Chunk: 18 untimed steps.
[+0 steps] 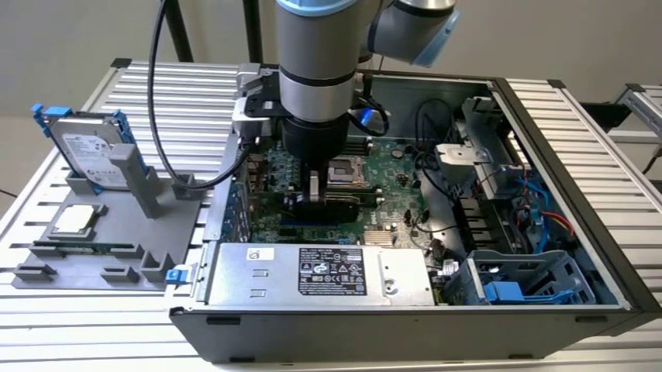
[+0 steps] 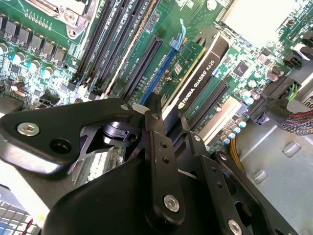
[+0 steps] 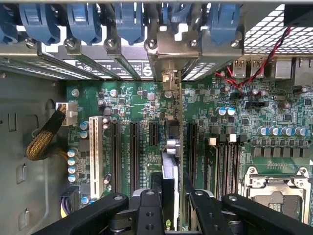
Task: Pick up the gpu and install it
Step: 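Insert the gpu into the slot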
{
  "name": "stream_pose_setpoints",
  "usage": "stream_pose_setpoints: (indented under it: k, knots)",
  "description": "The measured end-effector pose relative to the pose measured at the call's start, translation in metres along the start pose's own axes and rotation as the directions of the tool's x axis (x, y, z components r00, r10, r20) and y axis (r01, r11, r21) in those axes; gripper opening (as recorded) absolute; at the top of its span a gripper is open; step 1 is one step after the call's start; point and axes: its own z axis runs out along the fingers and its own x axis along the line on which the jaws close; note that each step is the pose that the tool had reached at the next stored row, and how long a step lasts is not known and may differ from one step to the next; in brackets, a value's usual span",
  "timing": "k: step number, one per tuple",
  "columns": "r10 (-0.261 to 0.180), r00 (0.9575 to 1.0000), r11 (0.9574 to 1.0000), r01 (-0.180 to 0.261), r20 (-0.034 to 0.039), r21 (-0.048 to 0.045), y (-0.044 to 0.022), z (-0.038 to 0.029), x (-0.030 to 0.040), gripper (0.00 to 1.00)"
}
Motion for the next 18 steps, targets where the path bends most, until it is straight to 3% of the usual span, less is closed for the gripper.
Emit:
stream_pose_setpoints:
  k: [18]
  knots:
    - [0.000, 1.0000, 1.0000, 0.000, 0.0002, 0.0001, 0.0002, 0.0014, 0.0004, 0.00]
